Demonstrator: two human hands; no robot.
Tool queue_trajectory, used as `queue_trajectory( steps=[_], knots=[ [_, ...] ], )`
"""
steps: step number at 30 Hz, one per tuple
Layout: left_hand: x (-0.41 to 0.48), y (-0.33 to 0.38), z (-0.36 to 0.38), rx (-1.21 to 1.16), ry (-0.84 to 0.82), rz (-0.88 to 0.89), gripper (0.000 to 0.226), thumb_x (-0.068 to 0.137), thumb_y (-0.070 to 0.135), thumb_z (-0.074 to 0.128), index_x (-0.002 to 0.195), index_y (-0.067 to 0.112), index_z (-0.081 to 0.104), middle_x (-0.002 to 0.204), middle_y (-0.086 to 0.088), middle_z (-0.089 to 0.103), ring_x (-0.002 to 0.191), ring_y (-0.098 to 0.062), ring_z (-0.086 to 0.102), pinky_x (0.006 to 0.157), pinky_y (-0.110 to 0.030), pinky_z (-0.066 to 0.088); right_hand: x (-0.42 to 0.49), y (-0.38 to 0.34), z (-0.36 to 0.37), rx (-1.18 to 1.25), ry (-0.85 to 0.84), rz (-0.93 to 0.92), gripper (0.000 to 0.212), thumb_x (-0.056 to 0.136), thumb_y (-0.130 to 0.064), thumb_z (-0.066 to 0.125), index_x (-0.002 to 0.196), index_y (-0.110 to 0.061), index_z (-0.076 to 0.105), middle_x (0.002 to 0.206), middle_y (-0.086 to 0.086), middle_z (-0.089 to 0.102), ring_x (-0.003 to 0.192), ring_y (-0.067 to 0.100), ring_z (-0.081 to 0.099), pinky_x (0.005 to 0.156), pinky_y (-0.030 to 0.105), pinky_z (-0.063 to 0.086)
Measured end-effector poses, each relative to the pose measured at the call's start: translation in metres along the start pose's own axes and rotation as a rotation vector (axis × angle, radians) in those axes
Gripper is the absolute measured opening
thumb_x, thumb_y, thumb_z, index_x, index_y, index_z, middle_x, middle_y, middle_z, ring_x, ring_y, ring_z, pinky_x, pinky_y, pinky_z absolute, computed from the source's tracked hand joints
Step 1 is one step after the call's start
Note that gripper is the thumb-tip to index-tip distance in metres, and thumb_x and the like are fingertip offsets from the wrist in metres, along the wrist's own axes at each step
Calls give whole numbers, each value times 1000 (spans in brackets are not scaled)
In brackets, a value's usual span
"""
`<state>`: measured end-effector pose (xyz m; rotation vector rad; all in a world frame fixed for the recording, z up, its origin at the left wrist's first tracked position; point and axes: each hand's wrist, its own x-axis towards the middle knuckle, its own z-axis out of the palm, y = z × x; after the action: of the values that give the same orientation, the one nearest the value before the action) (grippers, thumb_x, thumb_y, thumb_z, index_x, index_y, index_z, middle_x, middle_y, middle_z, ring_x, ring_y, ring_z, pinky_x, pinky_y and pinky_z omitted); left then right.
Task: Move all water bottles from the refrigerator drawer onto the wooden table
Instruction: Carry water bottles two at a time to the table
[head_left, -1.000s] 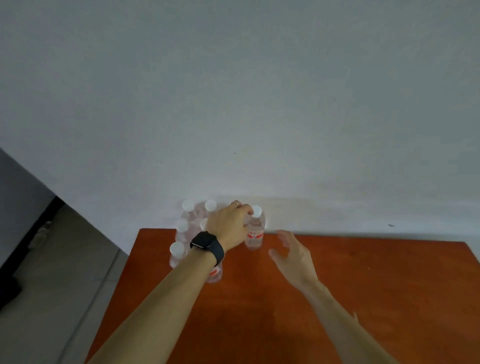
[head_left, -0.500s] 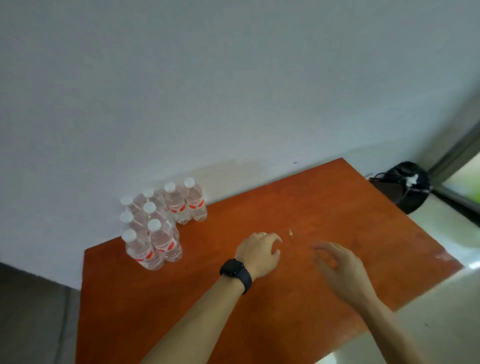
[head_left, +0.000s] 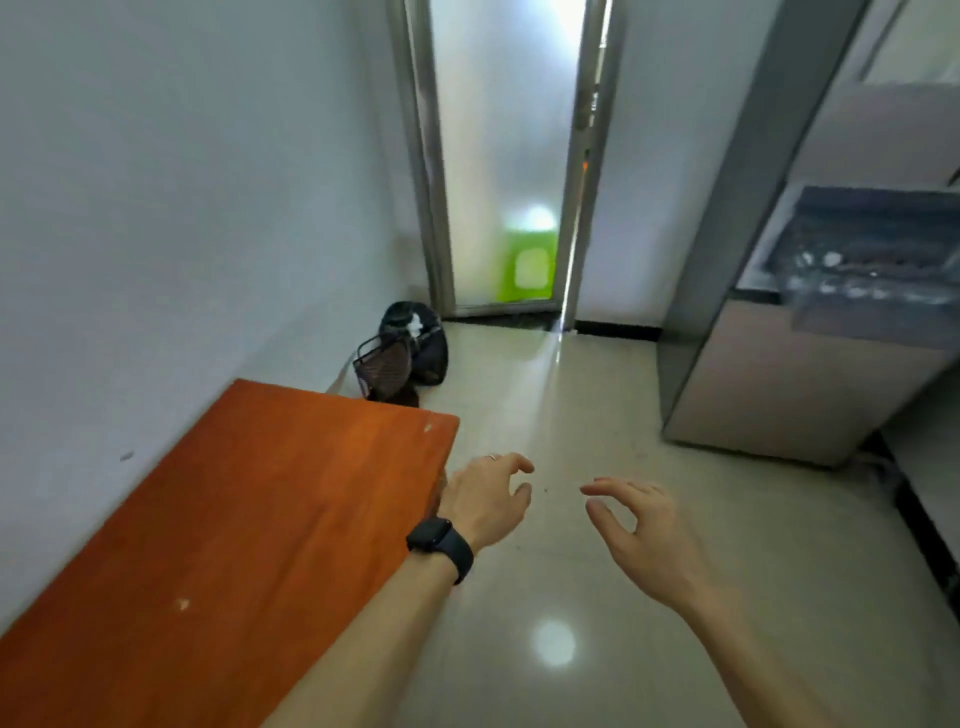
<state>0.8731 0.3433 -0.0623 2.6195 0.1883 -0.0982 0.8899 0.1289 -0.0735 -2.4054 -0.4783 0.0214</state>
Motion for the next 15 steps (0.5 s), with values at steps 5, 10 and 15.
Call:
queue_trajectory(
  steps=[5, 10, 15],
  knots=[
    [78, 124, 47, 8, -91, 194, 33, 98, 41, 50, 130, 38, 59, 131, 10, 63, 119, -13, 58, 97, -32, 50, 3, 102, -93, -2, 172, 160, 27, 93, -47, 55, 109, -35, 73, 111, -20, 70, 109, 6, 61, 99, 33, 47],
    [148, 216, 81, 1, -153, 329, 31, 99, 43, 51, 129, 40, 58, 129, 11, 62, 115, -9, 58, 94, -30, 50, 13, 180, -167, -30, 287, 291, 33, 91, -51, 51, 109, -33, 72, 110, -21, 68, 108, 5, 61, 95, 24, 43],
    [228, 293, 108, 6, -183, 441, 32, 102, 37, 50, 132, 32, 59, 130, 9, 62, 117, -10, 57, 89, -20, 40, 49, 240, -230, -80, 326, 379, 29, 96, -42, 56, 118, -30, 69, 118, -15, 66, 117, 8, 54, 97, 19, 34]
  ],
)
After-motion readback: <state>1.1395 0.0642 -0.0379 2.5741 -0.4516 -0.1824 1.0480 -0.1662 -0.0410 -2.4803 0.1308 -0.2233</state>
